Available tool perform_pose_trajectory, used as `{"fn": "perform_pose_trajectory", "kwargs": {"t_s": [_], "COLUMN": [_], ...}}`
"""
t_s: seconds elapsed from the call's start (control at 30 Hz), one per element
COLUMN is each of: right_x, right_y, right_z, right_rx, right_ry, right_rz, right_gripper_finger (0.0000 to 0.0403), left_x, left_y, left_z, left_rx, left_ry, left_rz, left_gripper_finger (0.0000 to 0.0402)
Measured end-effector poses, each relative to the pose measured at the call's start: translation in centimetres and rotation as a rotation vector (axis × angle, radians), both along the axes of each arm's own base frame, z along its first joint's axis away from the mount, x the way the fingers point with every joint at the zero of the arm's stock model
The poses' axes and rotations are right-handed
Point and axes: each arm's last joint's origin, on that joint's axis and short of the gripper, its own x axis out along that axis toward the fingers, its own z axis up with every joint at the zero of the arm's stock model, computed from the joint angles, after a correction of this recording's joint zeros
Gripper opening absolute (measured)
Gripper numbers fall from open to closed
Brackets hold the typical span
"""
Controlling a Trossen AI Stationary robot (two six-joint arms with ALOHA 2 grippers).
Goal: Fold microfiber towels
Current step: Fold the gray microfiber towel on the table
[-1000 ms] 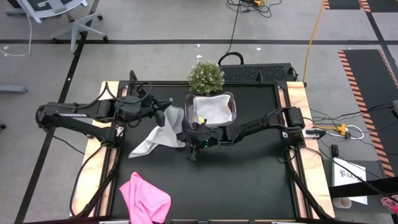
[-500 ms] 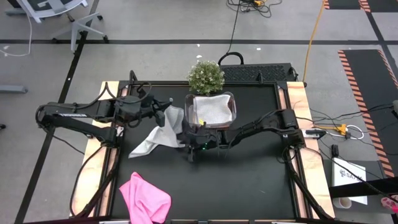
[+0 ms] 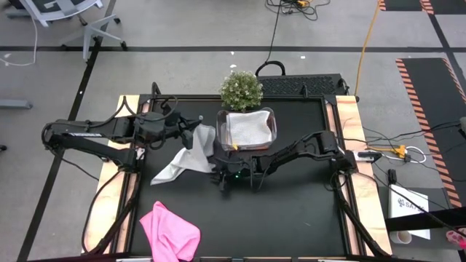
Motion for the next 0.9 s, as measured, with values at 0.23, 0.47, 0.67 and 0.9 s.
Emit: {"fn": "perform_pose_trajectory", "kwargs": {"t_s": [0.23, 0.47, 0.67, 0.9], "right_x": [0.2, 0.5, -0.7, -4.7], "right_y": [-1.1, -1.1, -0.4, -0.7], "right_z": [0.1, 1.8, 5.9, 13.1], "right_rx": [0.141, 0.263, 0.225, 0.073], "right_ry": [-0.029, -0.115, -0.068, 0.018], "right_rz": [-0.103, 0.017, 0.112, 0.122], "right_gripper_finger": [0.0068, 0.0004, 0.0001, 0.0001], "left_x": [0.0, 0.0, 0.0, 0.0], "left_y": [0.0, -0.1, -0.1, -0.1], "left_z": [0.0, 0.0, -0.1, 0.5], "left_rx": [-0.011, -0.011, 0.000, 0.006], "left_ry": [0.000, 0.002, 0.012, -0.041], "left_rz": [-0.014, -0.017, -0.021, -0.026], "left_gripper_finger": [0.0000, 0.0000, 0.0000, 0.0000]}}
